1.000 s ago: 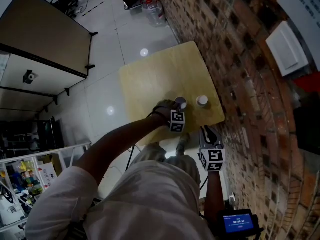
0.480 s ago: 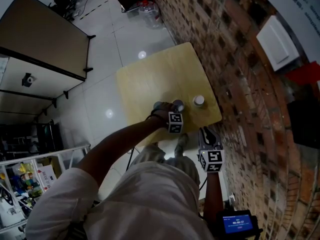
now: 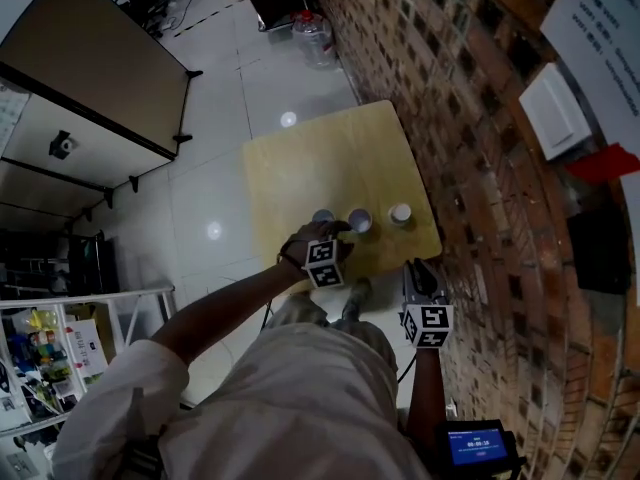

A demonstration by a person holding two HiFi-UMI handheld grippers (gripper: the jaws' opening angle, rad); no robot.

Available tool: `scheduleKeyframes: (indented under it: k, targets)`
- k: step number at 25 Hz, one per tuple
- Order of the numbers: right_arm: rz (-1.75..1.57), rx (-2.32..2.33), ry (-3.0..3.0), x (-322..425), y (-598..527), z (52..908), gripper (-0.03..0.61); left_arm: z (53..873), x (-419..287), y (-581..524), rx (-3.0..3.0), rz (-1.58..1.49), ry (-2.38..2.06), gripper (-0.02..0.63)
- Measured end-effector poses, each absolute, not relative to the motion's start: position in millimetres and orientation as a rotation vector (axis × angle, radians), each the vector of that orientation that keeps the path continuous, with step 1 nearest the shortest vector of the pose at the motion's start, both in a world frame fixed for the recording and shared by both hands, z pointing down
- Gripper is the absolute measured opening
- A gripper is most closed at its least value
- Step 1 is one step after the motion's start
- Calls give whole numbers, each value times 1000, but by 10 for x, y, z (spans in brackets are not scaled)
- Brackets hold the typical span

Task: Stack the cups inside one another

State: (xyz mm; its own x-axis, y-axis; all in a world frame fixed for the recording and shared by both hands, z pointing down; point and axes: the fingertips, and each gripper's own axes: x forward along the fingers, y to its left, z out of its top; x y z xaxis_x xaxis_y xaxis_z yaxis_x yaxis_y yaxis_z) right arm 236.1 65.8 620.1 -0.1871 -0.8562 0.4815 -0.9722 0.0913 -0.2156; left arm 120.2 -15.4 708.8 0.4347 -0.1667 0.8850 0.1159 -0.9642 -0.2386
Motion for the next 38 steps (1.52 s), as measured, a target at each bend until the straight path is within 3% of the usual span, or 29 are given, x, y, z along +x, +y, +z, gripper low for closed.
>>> scheduleKeyframes:
  k: [8,16,27,38]
  targets:
    - [646,1839,-2154,2486,516,5879,71,5903,867,-216,-2974,-1133,533,170]
    - [513,1838,-2169,2490,316,5421,83,5336,673,-451,-3066,-795,701,161]
    - [456,1867,-2155,2521,247,5223,96,5479,494,-478,-3333,-674,853,153]
    - [492,1885,-2095,2530,347,5371,97,5625,568,-317,-3392,-724,696,154]
